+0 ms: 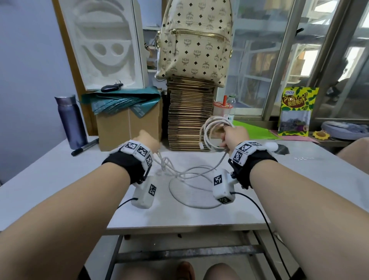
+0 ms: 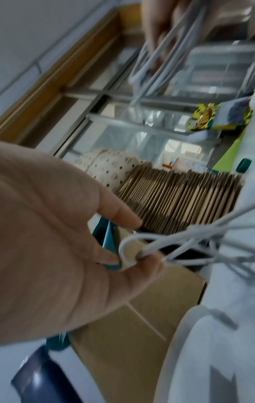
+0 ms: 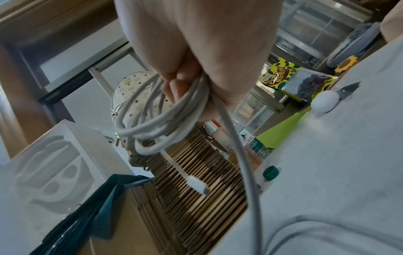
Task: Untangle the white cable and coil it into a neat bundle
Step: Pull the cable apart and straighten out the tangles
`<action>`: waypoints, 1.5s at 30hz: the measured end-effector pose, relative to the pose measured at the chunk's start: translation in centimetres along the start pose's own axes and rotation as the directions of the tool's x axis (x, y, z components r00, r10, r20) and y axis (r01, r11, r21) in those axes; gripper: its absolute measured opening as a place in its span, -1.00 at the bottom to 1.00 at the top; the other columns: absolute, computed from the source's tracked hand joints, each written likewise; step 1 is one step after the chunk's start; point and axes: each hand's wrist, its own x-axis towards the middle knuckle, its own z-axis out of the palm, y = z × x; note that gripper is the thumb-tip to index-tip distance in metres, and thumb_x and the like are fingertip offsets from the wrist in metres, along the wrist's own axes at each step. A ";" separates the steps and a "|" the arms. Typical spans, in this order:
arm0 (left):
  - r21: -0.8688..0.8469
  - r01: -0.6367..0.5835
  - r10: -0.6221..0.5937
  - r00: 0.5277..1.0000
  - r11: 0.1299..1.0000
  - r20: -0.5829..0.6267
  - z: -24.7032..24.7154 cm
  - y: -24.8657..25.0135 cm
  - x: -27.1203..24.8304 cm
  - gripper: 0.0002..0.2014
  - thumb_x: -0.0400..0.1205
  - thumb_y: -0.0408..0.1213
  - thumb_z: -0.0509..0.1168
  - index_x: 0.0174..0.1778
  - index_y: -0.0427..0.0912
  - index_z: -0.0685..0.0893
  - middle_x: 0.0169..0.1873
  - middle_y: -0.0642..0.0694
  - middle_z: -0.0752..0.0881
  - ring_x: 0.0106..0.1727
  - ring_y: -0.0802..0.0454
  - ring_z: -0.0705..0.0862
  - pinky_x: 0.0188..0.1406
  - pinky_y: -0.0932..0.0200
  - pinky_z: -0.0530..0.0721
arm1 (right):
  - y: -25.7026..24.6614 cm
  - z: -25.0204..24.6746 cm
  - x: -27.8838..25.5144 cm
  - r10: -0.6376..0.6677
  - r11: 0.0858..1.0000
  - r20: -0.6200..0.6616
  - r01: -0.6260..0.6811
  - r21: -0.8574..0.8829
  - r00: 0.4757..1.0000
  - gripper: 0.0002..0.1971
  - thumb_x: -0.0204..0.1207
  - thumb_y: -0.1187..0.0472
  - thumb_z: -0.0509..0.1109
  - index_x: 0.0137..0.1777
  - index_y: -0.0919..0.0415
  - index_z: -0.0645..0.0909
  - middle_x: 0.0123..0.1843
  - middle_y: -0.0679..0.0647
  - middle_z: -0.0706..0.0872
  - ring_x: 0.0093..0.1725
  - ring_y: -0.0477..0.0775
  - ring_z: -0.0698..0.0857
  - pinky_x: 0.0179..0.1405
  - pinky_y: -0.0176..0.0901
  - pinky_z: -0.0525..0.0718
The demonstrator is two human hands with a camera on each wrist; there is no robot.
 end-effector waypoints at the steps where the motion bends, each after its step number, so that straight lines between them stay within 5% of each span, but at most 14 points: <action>1: 0.112 -0.045 0.055 0.995 0.993 -0.087 0.5 0.5 -0.3 -0.66 0.63 -0.36 0.14 0.33 -0.23 0.51 0.37 -0.37 0.48 0.24 -0.29 0.58 0.31 -0.10 0.56 | -0.3 0.3 -0.1 0.004 0.997 -0.003 -0.003 0.082 1.000 -0.66 0.61 0.32 0.18 -0.42 0.19 0.51 -0.59 0.05 0.53 -0.75 0.00 0.48 -0.59 -0.24 0.41; 5: 0.007 -0.391 0.386 0.911 0.921 0.146 2.3 2.5 -3.5 -0.73 0.66 -0.12 0.21 0.17 -0.07 0.73 0.18 -0.11 0.72 0.20 -0.10 0.68 0.32 0.01 0.58 | -1.1 1.3 -1.0 -0.015 0.965 0.054 0.000 0.262 0.998 -0.64 0.64 0.31 0.17 -0.41 0.15 0.55 -0.61 0.02 0.46 -0.66 0.00 0.35 -0.62 -0.30 0.33; 9: -0.145 -0.516 0.516 0.709 0.844 0.481 4.2 3.7 -6.1 -0.71 0.67 -0.18 0.26 0.25 -0.20 0.67 0.14 -0.10 0.76 0.10 0.05 0.71 0.28 0.19 0.59 | -1.8 2.0 -1.5 -0.049 0.918 0.113 0.000 0.397 0.992 -0.63 0.67 0.31 0.14 -0.37 0.15 0.57 -0.51 0.06 0.46 -0.65 -0.06 0.32 -0.69 -0.34 0.28; 13: -0.145 -0.513 0.488 0.636 0.846 0.597 6.5 2.9 -6.3 -0.78 0.66 -0.36 0.22 0.17 -0.28 0.68 -0.10 -0.13 0.69 -0.21 0.07 0.62 -0.24 0.43 0.62 | -2.4 1.9 -1.6 -0.065 0.903 0.138 0.000 0.430 0.988 -0.68 0.68 0.31 0.12 -0.30 0.14 0.54 -0.49 0.06 0.44 -0.67 -0.10 0.31 -0.73 -0.38 0.28; 16: -0.122 -0.449 0.444 0.734 0.885 0.514 6.1 2.1 -5.4 -0.89 0.65 -0.16 0.30 -0.14 -0.10 0.64 -0.40 -0.06 0.57 -0.46 0.10 0.46 -0.42 0.26 0.48 | -2.7 1.1 -1.3 -0.081 0.967 0.129 0.047 0.250 0.988 -0.66 0.62 0.39 0.13 -0.37 0.16 0.53 -0.54 0.06 0.37 -0.65 -0.03 0.29 -0.70 -0.40 0.24; 20: -0.002 -0.339 0.323 0.896 0.941 0.304 4.0 1.8 -4.6 -0.47 0.49 0.18 0.38 0.17 -0.09 0.41 -0.30 0.02 0.58 -0.41 0.13 0.46 -0.51 0.27 0.39 | -2.1 0.4 -0.8 -0.105 0.987 0.171 0.123 -0.101 0.980 -0.71 0.52 0.39 0.24 -0.41 0.10 0.50 -0.52 0.07 0.42 -0.63 0.05 0.39 -0.64 -0.27 0.32; 23: 0.026 -0.398 0.364 0.861 0.917 0.357 3.5 2.0 -4.6 -0.23 0.48 0.24 0.34 0.52 -0.01 0.25 0.01 -0.12 0.68 -0.08 -0.04 0.68 -0.25 0.11 0.63 | -1.8 0.5 -1.3 -0.101 0.934 0.221 0.169 -0.316 0.970 -0.73 0.52 0.29 0.28 -0.41 0.06 0.44 -0.45 0.02 0.46 -0.52 -0.03 0.45 -0.60 -0.27 0.46; 26: -0.108 -0.504 0.505 0.780 0.857 0.370 3.1 2.4 -5.3 -0.49 0.60 0.10 0.28 0.45 0.04 0.43 0.05 -0.05 0.71 0.30 -0.14 0.60 0.17 0.01 0.58 | -2.1 0.7 -2.0 -0.108 0.878 0.308 0.236 -0.416 0.945 -0.73 0.49 0.31 0.29 -0.42 0.06 0.43 -0.45 0.01 0.46 -0.48 -0.03 0.41 -0.50 -0.26 0.41; 28: -0.126 -0.528 0.533 0.760 0.840 0.371 3.0 2.5 -5.6 -0.74 0.66 0.03 0.22 0.14 -0.01 0.63 -0.31 0.09 0.63 -0.10 -0.01 0.65 -0.16 0.19 0.58 | -2.1 0.9 -2.3 -0.116 0.890 0.364 0.259 -0.375 0.924 -0.74 0.43 0.38 0.29 -0.44 0.08 0.48 -0.57 -0.02 0.44 -0.52 0.02 0.38 -0.52 -0.23 0.35; 31: -0.239 -0.408 0.472 0.783 0.881 0.405 3.5 2.2 -5.7 -0.75 0.71 -0.08 0.18 -0.18 -0.14 0.58 -0.63 0.05 0.33 -0.61 0.08 0.27 -0.62 0.27 0.28 | -1.7 1.0 -2.3 -0.151 0.955 0.361 0.230 -0.186 0.920 -0.79 0.29 0.46 0.30 -0.40 0.15 0.61 -0.72 -0.05 0.38 -0.65 0.04 0.34 -0.57 -0.22 0.34; 36: -0.345 -0.349 0.457 0.834 0.871 0.310 3.6 2.1 -5.2 -0.77 0.70 -0.31 0.13 -0.27 -0.20 0.57 -0.61 -0.12 0.47 -0.74 0.12 0.24 -0.71 0.34 0.20 | -1.2 1.6 -2.1 -0.136 0.989 0.329 0.111 0.094 0.934 -0.83 0.41 0.47 0.34 -0.15 0.19 0.64 -0.43 0.08 0.55 -0.50 0.00 0.51 -0.46 -0.18 0.50; 39: -0.521 -0.246 0.397 0.896 0.817 0.200 3.6 2.0 -4.2 -0.77 0.64 -0.39 0.11 -0.33 -0.23 0.54 -0.44 -0.30 0.68 -0.77 0.11 0.24 -0.65 0.33 0.19 | -0.6 1.7 -2.3 -0.065 0.997 0.355 0.048 0.055 0.933 -0.78 0.45 0.04 0.48 0.05 0.07 0.64 -0.09 0.03 0.68 -0.07 0.03 0.63 -0.16 -0.10 0.49; 42: -0.685 -0.162 0.341 0.930 0.710 0.134 3.5 1.9 -3.3 -0.77 0.64 -0.37 0.13 -0.35 -0.20 0.50 -0.59 -0.21 0.56 -0.78 0.13 0.27 -0.57 0.26 0.17 | 0.1 1.8 -2.9 0.061 0.996 0.449 -0.026 -0.082 0.891 -0.66 0.43 -0.20 0.42 0.01 0.03 0.66 -0.10 0.00 0.63 -0.16 -0.02 0.54 -0.25 -0.15 0.42; 45: -0.780 -0.107 0.358 0.921 0.616 0.157 3.7 2.2 -3.3 -0.74 0.68 -0.37 0.11 -0.34 -0.21 0.50 -0.49 -0.14 0.38 -0.72 0.16 0.26 -0.61 0.30 0.14 | 0.6 2.4 -3.8 0.132 0.991 0.566 -0.115 -0.065 0.814 -0.67 0.52 -0.12 0.37 0.03 0.14 0.66 -0.29 0.00 0.58 -0.37 -0.05 0.46 -0.43 -0.29 0.38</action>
